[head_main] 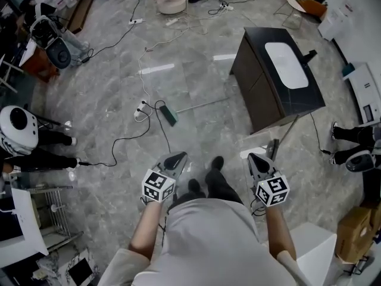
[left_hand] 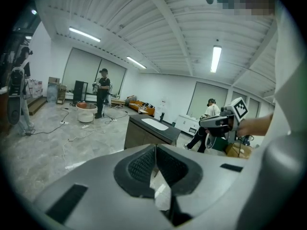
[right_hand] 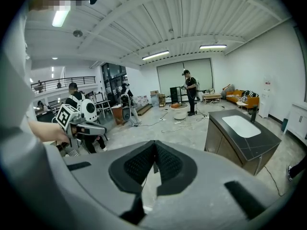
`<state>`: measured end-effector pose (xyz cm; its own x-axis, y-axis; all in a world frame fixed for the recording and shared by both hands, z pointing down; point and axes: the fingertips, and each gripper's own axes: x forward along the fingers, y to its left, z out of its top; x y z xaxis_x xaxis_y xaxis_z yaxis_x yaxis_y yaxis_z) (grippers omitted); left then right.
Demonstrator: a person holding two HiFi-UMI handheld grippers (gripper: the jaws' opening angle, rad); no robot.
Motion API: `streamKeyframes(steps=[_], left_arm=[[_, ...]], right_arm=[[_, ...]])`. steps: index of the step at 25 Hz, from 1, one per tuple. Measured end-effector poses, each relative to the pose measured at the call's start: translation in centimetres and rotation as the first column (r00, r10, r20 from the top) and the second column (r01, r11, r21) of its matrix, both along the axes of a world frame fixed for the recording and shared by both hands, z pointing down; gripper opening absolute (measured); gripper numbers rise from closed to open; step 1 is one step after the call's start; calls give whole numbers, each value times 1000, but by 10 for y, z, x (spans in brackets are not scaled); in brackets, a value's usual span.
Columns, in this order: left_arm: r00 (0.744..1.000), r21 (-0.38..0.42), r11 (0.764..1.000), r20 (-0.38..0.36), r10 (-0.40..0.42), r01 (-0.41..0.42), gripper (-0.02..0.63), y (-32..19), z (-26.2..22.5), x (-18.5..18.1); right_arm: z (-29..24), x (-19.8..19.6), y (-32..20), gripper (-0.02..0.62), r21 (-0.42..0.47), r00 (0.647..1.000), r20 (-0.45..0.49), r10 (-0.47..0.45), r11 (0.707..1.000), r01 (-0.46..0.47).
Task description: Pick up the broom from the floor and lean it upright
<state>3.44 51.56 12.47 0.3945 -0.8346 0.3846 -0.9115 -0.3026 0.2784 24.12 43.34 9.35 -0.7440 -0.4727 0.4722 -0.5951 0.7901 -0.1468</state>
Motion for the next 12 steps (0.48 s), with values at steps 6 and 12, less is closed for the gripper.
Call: streamKeyframes(steps=[6, 12], left_arm=[[1000, -22, 1000, 6, -4, 4, 9, -52, 5, 10], [999, -42, 999, 32, -6, 7, 9, -111, 11, 23]], right_arm=[[13, 6, -53, 0, -34, 1000, 13, 2, 999, -1], [26, 13, -118, 0, -63, 999, 38, -6, 998, 8]])
